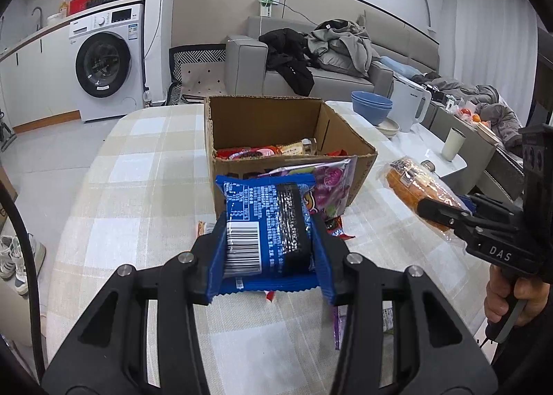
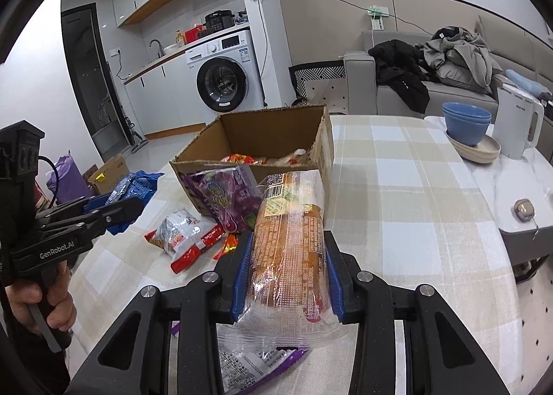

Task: Organize snacks
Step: 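Lift and carry the wafer packet and bread bag over the box with both tools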

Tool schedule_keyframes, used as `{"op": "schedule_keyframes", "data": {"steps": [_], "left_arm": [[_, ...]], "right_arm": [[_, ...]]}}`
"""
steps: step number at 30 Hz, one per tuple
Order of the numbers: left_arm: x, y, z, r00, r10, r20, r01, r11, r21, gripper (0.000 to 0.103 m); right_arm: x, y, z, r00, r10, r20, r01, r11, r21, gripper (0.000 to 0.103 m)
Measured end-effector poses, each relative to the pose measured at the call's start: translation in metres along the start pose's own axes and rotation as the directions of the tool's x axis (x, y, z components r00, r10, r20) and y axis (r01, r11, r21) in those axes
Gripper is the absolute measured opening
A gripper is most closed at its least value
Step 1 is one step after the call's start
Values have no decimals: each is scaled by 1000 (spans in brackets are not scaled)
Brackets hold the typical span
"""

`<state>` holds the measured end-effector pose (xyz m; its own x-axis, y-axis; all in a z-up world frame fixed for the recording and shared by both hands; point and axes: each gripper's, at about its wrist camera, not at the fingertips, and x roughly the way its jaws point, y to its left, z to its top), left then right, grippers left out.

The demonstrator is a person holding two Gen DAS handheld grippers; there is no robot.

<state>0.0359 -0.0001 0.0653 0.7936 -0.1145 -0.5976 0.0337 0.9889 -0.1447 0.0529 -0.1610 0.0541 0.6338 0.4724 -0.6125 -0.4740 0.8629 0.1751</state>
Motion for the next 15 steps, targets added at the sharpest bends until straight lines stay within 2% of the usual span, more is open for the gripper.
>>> {"op": "schedule_keyframes", "data": {"steps": [15], "left_arm": [[28,4,32,1000,27,5,-27,1000,6,41]], "right_arm": [[9,22,38,1000,-4,24,5,998,-62,38]]}}
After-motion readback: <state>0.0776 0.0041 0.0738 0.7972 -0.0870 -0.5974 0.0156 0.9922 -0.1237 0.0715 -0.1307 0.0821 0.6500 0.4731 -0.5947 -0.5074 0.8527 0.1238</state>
